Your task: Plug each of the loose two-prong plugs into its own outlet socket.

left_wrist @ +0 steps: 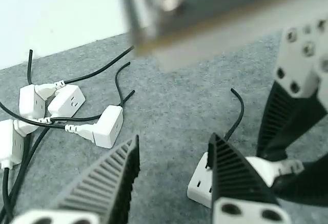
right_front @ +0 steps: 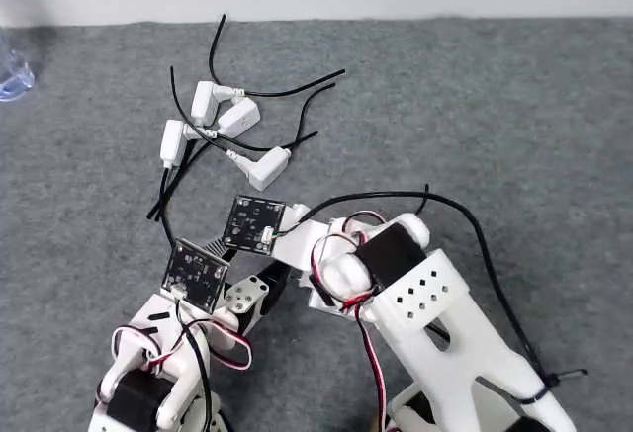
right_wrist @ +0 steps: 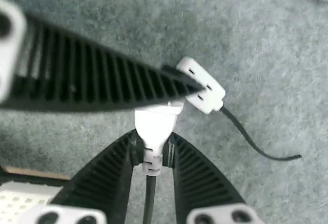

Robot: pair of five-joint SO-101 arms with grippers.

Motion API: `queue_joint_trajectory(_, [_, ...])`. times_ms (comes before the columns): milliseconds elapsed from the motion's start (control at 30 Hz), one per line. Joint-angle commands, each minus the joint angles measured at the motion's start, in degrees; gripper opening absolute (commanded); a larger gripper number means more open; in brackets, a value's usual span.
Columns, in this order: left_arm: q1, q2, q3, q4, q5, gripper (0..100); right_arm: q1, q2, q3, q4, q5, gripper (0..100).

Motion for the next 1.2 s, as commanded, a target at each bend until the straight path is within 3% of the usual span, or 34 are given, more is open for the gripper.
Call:
queue_joint_trajectory(0, [-0.09,-0.79,0.22,0.09,0.70,21,-3.38,-1.71,-4.13,-1.98,-1.14,0.9])
queue_joint_trajectory(367, [-0.09,-0.79,0.75,0.26,0.70,21,-3.65,-1.80,-14.24,1.54,-1.14,0.9])
queue_joint_trajectory(867, [-0.26,-0.79,1.45,-0.62,0.53,21,-3.56,-5.32,-7.12,-0.40,1.23,0.9])
queue_joint_trajectory(1033, [-1.85,-0.79,1.36,-0.44,0.35,21,3.47,-5.23,-4.75,-1.45,5.54,0.9])
queue_joint_trajectory(1167, [-9.67,-0.79,1.54,-0.35,0.35,21,9.54,-4.00,-4.75,-1.45,12.04,0.9])
